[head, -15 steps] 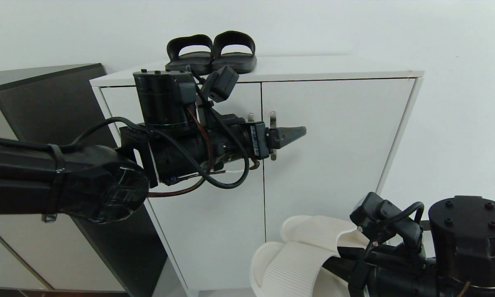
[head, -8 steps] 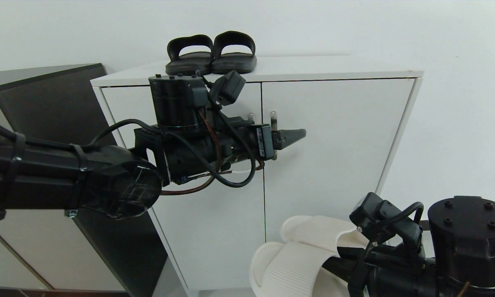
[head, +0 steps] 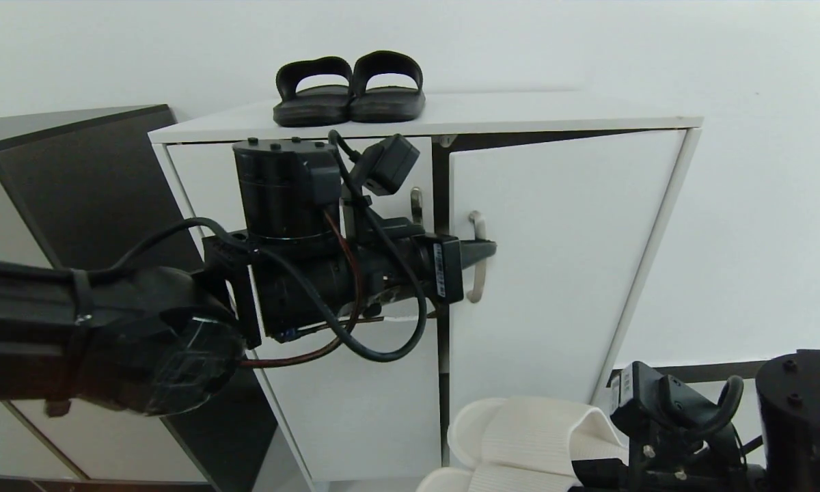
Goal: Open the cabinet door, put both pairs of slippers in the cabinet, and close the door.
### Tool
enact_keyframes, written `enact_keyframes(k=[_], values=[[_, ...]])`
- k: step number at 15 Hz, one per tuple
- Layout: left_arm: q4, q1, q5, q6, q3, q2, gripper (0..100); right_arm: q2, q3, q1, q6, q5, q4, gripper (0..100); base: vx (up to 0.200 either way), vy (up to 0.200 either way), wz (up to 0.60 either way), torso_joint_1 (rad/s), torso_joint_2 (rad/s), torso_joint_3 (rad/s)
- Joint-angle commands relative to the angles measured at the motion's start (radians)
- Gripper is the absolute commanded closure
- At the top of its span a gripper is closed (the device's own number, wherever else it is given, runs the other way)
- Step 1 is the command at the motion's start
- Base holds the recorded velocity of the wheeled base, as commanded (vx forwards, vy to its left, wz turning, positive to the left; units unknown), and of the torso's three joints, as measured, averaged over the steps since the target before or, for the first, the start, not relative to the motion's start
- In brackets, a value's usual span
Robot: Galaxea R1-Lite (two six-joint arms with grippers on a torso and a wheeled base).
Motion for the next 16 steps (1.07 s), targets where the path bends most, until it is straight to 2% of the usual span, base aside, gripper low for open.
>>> enact_keyframes(k=[1, 6, 9, 10, 12, 14, 15, 16], values=[[-0.004, -0.031, 0.003, 0.001, 0.049, -0.076, 100, -0.019, 0.011, 0.0, -0.006, 0.002, 0.0, 100, 0.0, 0.0, 0.0, 0.0, 0.0, 0.0], [-0.004, -0.046, 0.008, 0.006, 0.15, -0.193, 100, -0.016, 0.011, 0.0, -0.008, 0.002, 0.0, 100, 0.0, 0.0, 0.0, 0.0, 0.0, 0.0], [-0.002, -0.037, 0.008, 0.006, 0.222, -0.265, 100, -0.01, 0.013, 0.0, -0.01, 0.002, -0.002, 100, 0.0, 0.0, 0.0, 0.0, 0.0, 0.0], [-0.004, -0.004, 0.015, 0.006, 0.223, -0.273, 100, -0.007, 0.011, 0.0, -0.01, 0.002, -0.002, 100, 0.0, 0.0, 0.0, 0.0, 0.0, 0.0], [-0.004, 0.042, 0.011, 0.001, 0.196, -0.245, 100, -0.007, 0.011, 0.0, -0.013, 0.002, 0.0, 100, 0.0, 0.0, 0.0, 0.0, 0.0, 0.0], [-0.004, 0.057, 0.011, 0.001, 0.162, -0.204, 100, -0.006, 0.011, 0.0, -0.013, 0.003, 0.0, 100, 0.0, 0.0, 0.0, 0.0, 0.0, 0.0], [-0.004, 0.071, 0.012, 0.001, 0.113, -0.149, 100, 0.005, 0.011, 0.0, -0.013, 0.002, -0.002, 100, 0.0, 0.0, 0.0, 0.0, 0.0, 0.0], [-0.002, 0.081, 0.015, -0.002, 0.022, -0.061, 100, 0.014, 0.013, 0.002, -0.013, 0.002, 0.0, 100, 0.0, 0.0, 0.0, 0.0, 0.0, 0.0]])
